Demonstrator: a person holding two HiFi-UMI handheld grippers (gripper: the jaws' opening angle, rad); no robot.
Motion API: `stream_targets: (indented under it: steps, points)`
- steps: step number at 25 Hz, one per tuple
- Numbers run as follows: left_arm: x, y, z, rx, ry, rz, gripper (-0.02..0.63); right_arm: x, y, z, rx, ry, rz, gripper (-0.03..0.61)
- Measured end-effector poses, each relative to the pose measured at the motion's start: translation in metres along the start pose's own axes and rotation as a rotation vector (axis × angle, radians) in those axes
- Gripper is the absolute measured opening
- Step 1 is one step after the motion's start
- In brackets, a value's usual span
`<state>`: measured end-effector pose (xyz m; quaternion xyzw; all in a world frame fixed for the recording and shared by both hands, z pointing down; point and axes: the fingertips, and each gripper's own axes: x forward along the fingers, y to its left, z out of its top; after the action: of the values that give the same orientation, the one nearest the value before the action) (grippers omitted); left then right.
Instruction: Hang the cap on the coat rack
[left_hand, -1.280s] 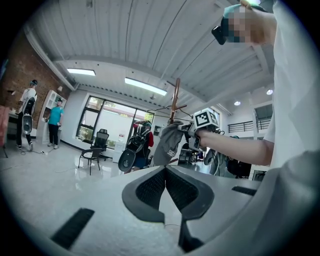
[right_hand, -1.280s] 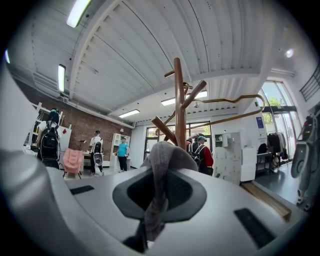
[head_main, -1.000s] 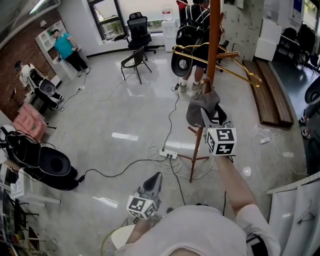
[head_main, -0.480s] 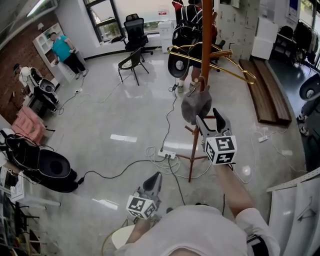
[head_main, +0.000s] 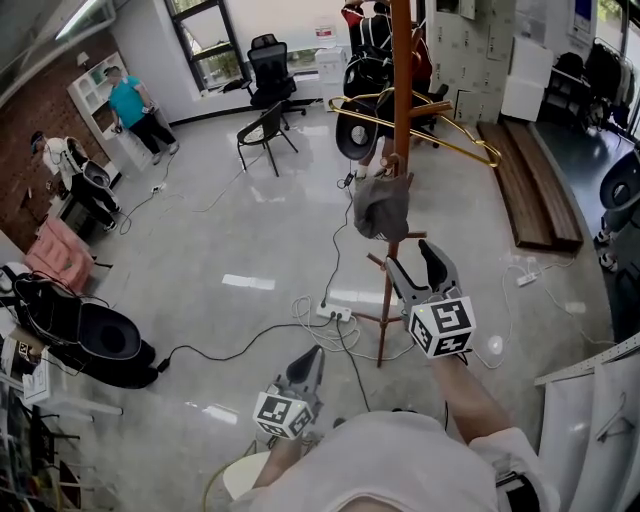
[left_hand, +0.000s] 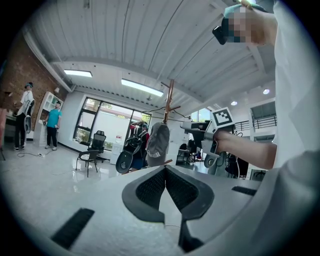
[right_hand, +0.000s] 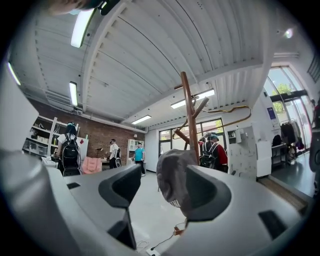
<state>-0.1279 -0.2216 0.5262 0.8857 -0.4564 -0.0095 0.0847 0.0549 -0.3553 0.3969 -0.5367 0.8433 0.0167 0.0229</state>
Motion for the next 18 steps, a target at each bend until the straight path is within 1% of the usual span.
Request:
stream_targets:
  steps: [6, 7, 8, 9, 12, 18]
  points:
    - [0.004, -0.002, 0.003, 0.007, -0.002, 0.004, 0.009, -0.016, 0.009, -0.008, 0.054, -0.002, 0.044, 0.247]
    - [0.004, -0.003, 0.003, 0.007, -0.002, 0.003, 0.009, -0.019, 0.011, -0.010, 0.057, -0.003, 0.047, 0.235]
    - [0.005, -0.004, 0.004, 0.007, -0.003, 0.002, 0.009, -0.023, 0.012, -0.011, 0.055, -0.009, 0.047, 0.159]
    - [0.005, -0.005, 0.005, 0.006, -0.003, 0.001, 0.009, -0.027, 0.013, -0.010, 0.053, -0.021, 0.046, 0.023]
    - [0.006, -0.007, 0.007, 0.009, -0.002, 0.000, 0.009, -0.036, 0.017, -0.009, 0.052, -0.045, 0.067, 0.014]
    - [0.009, -0.010, 0.006, 0.010, 0.002, 0.000, 0.009, -0.042, 0.017, -0.017, 0.070, -0.034, 0.089, 0.014]
